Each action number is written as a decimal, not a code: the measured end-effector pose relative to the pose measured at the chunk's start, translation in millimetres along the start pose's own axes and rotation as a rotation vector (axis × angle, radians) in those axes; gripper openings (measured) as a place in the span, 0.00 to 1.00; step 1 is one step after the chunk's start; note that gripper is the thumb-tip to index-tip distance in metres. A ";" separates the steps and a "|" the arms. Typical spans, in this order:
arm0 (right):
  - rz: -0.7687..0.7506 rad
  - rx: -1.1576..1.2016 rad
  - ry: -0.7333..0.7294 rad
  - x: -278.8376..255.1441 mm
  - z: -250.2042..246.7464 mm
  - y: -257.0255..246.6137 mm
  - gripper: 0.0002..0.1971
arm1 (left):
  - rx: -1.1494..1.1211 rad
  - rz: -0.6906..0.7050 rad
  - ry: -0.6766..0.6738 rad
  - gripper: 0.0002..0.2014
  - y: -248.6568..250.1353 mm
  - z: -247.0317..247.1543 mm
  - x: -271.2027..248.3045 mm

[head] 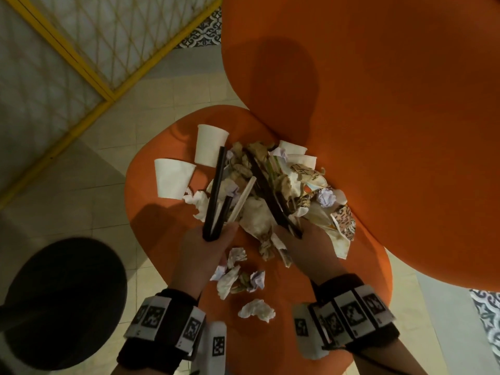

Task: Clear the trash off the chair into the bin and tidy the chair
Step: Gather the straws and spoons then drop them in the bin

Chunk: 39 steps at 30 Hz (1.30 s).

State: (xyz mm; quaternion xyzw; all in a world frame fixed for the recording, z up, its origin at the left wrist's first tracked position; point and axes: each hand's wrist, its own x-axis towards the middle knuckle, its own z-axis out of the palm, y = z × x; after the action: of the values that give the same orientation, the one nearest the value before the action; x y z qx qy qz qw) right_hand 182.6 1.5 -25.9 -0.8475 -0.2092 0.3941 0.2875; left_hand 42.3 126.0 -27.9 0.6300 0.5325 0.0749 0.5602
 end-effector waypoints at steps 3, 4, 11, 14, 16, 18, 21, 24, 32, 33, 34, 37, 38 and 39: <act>0.066 0.212 0.040 -4.4 -16.5 19.4 0.11 | -0.018 -0.011 0.062 0.22 10.6 5.2 -3.1; 0.093 0.260 0.055 -5.8 -21.5 26.1 0.11 | -0.036 -0.029 0.096 0.23 12.1 7.3 -3.8; 0.122 0.327 0.106 -14.5 -54.3 63.4 0.03 | -0.211 -0.090 0.332 0.24 11.7 26.1 -17.2; 0.149 0.298 0.130 -16.0 -62.8 72.6 0.07 | -0.227 -0.087 0.355 0.24 5.7 34.8 -23.9; 0.138 0.315 0.133 -16.2 -64.0 78.1 0.07 | -0.208 -0.072 0.342 0.26 3.3 40.9 -28.6; 0.129 0.348 0.147 -16.1 -64.0 82.4 0.03 | -0.177 -0.060 0.334 0.26 0.9 47.3 -31.8; 0.107 0.347 0.167 -16.6 -63.6 87.0 0.07 | -0.141 -0.066 0.330 0.22 1.0 55.4 -37.1; 0.082 0.271 0.130 -19.2 -64.1 87.5 0.02 | -0.133 -0.062 0.344 0.19 -1.5 59.3 -40.9; -0.056 0.064 -0.070 -23.5 -40.2 88.7 0.11 | -0.234 -0.096 0.373 0.19 -0.5 66.2 -45.4; -0.069 0.045 -0.087 -23.6 -36.1 88.6 0.13 | -0.220 -0.093 0.375 0.23 -0.4 66.0 -46.4; -0.089 0.032 -0.101 -24.1 -32.5 88.2 0.15 | -0.201 -0.088 0.379 0.26 -0.3 65.9 -47.7; -0.129 0.029 -0.108 -25.6 -25.2 88.6 0.14 | -0.196 -0.105 0.385 0.26 -1.0 67.8 -51.1; -0.139 0.021 -0.105 -26.5 -23.9 88.2 0.12 | -0.195 -0.118 0.380 0.25 -1.7 68.2 -52.2; -0.146 0.013 -0.107 -27.0 -23.1 87.7 0.10 | -0.193 -0.128 0.380 0.24 -3.1 68.6 -53.4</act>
State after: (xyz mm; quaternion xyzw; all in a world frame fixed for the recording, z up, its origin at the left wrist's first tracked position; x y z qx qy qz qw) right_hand 195.8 -87.1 -56.2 -0.8058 -0.2828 0.4183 0.3094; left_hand 65.4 42.2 -28.3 0.5130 0.6579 0.2072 0.5109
